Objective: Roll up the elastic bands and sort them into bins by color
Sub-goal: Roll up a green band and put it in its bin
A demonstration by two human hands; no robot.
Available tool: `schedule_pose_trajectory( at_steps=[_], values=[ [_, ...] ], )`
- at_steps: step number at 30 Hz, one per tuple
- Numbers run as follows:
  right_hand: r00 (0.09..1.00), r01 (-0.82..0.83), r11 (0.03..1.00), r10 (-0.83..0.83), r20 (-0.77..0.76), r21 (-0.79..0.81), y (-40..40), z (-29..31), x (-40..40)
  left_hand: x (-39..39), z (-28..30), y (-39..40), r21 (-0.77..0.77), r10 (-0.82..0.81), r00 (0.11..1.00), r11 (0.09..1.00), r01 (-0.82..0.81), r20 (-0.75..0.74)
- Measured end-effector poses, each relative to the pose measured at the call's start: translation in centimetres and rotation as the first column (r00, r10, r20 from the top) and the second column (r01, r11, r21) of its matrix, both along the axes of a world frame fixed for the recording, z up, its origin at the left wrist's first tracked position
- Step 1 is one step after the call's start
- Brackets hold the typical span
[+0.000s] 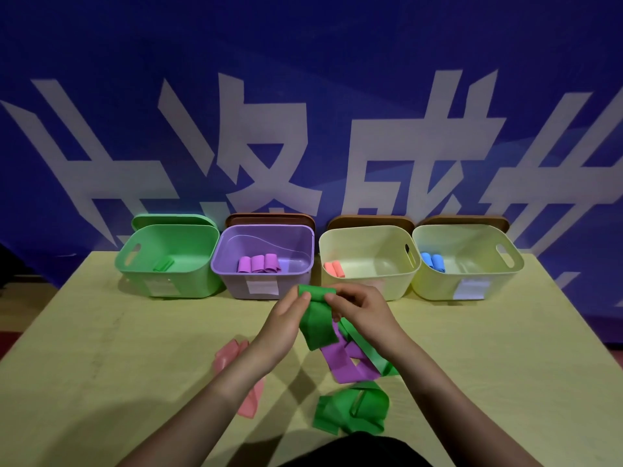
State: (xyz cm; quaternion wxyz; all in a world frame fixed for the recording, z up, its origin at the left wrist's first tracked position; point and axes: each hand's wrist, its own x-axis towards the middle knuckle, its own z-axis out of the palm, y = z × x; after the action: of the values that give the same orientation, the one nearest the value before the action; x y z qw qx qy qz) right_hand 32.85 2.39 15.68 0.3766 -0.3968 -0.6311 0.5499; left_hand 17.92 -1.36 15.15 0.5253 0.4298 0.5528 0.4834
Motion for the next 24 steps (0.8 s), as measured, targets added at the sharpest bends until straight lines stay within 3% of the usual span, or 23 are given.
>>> schedule_pose_trajectory(
  at_steps=[9, 13, 16, 20, 22, 24],
  values=[
    [0.995, 0.066, 0.997, -0.069, 0.070, 0.040, 0.2, -0.7, -0.4, 0.0, -0.1, 0.2, -0.111, 0.065, 0.996, 0.992, -0.058, 0.063],
    [0.995, 0.067, 0.995, -0.072, 0.067, 0.070, -0.2, -0.6, -0.6, -0.1, -0.2, 0.0, -0.041, 0.065, 0.995, 0.997, -0.068, -0.081],
    [0.993, 0.104, 0.985, -0.110, 0.042, 0.135, -0.6, -0.8, -1.0, 0.3, -0.1, -0.2, 0.028, 0.105, 0.990, 0.994, -0.103, -0.098],
    [0.986, 0.151, 0.971, -0.161, 0.042, 0.188, -0.3, -1.0, -1.3, 0.8, 0.3, -0.3, 0.075, 0.168, 0.985, 0.983, -0.165, -0.032],
    [0.986, 0.158, 0.968, -0.166, 0.026, 0.194, 0.0, -1.0, -1.5, 0.9, 0.2, -0.1, 0.024, 0.183, 0.983, 0.983, -0.183, 0.006],
    [0.986, 0.145, 0.961, -0.159, 0.042, 0.234, 0.3, -1.1, -1.4, 0.9, 0.0, 0.0, -0.090, 0.177, 0.974, 0.982, -0.165, 0.142]
  ],
)
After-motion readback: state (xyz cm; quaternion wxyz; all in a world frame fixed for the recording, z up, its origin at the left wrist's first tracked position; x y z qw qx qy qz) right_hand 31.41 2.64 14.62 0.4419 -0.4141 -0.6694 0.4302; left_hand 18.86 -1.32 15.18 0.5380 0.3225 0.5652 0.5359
